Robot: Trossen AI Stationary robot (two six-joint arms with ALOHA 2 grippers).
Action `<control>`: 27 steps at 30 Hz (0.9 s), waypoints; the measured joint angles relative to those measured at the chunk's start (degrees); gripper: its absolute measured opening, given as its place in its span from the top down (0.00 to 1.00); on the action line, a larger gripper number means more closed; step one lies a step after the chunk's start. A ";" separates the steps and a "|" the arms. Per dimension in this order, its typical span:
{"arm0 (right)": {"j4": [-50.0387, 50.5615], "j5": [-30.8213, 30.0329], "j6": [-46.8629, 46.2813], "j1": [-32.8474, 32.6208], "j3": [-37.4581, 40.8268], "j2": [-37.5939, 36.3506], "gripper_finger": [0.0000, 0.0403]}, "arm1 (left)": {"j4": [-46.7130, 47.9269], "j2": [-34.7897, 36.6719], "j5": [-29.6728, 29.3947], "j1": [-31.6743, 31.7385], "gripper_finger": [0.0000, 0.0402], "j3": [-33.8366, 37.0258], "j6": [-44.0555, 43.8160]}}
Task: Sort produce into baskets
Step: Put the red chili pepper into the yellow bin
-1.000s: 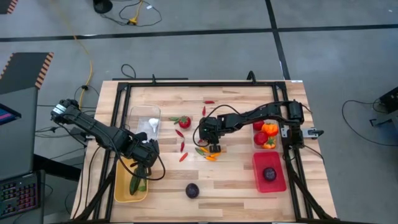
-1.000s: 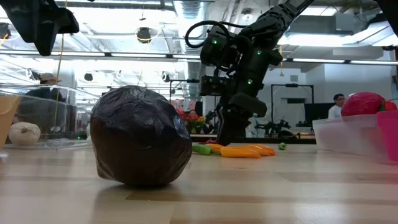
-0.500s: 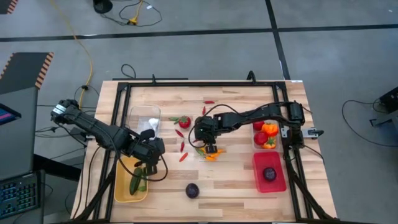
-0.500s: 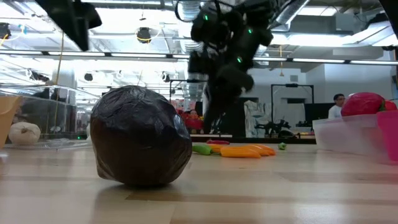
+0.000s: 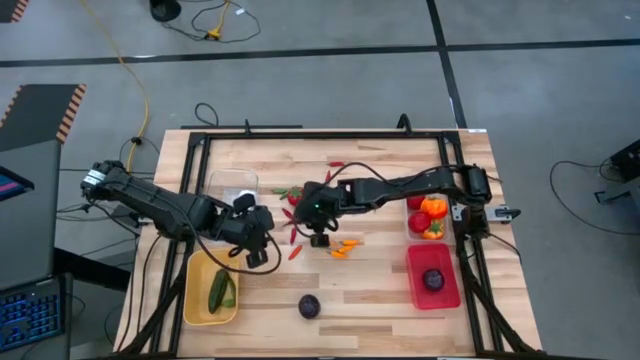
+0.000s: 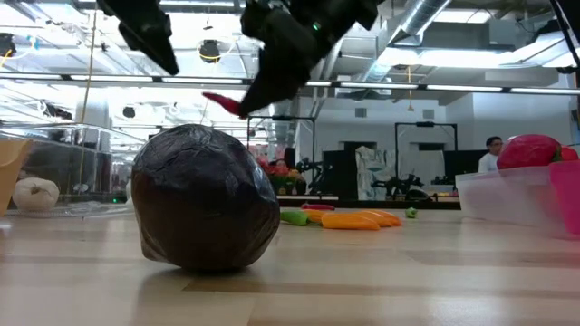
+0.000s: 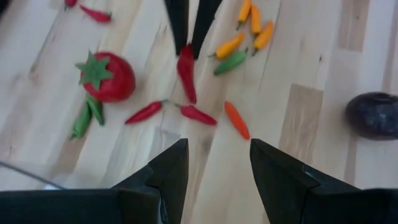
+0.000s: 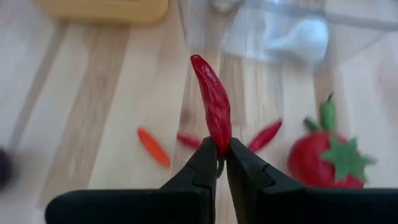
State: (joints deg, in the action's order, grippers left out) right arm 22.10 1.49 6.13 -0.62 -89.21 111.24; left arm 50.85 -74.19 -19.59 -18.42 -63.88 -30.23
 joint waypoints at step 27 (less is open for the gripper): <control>-5.15 -0.03 -0.15 -0.17 -1.47 0.00 0.86 | -1.53 0.00 -4.18 3.96 0.85 0.00 3.73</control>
State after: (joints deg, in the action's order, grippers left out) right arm 16.95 1.45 5.98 -0.80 -90.67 111.24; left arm 49.32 -74.19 -23.78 -14.46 -63.88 -26.50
